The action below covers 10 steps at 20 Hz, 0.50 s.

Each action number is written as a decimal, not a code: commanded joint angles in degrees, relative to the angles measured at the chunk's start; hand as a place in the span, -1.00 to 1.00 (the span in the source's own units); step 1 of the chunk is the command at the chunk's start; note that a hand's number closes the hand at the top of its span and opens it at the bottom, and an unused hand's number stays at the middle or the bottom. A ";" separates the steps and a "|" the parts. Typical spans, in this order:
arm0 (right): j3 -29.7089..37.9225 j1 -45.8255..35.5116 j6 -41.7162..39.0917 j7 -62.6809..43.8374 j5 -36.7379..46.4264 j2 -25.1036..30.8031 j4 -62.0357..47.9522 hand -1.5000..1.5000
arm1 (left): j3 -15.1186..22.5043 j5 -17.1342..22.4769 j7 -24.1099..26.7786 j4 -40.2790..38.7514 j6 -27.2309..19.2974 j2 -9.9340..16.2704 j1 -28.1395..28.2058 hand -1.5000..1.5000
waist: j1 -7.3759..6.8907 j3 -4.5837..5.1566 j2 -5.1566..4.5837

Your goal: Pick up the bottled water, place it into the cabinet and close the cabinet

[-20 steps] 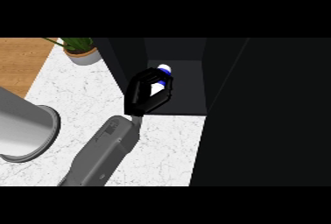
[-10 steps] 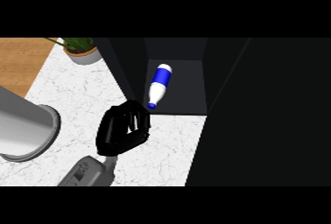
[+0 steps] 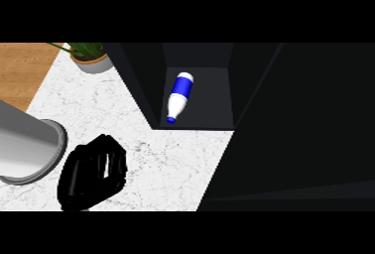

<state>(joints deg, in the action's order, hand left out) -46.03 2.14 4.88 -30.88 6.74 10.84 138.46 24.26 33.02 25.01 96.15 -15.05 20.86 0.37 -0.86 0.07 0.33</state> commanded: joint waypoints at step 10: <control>-7.38 -26.32 9.00 -7.50 7.80 -10.36 -12.05 1.00 | -7.27 3.47 2.10 6.95 6.15 6.49 10.95 1.00 | -1.37 0.14 -0.10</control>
<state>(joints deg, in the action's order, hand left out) -51.75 -12.96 10.27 -36.38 11.99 10.18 133.90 18.44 36.13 26.90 101.23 -9.92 25.74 8.84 -1.76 0.16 0.21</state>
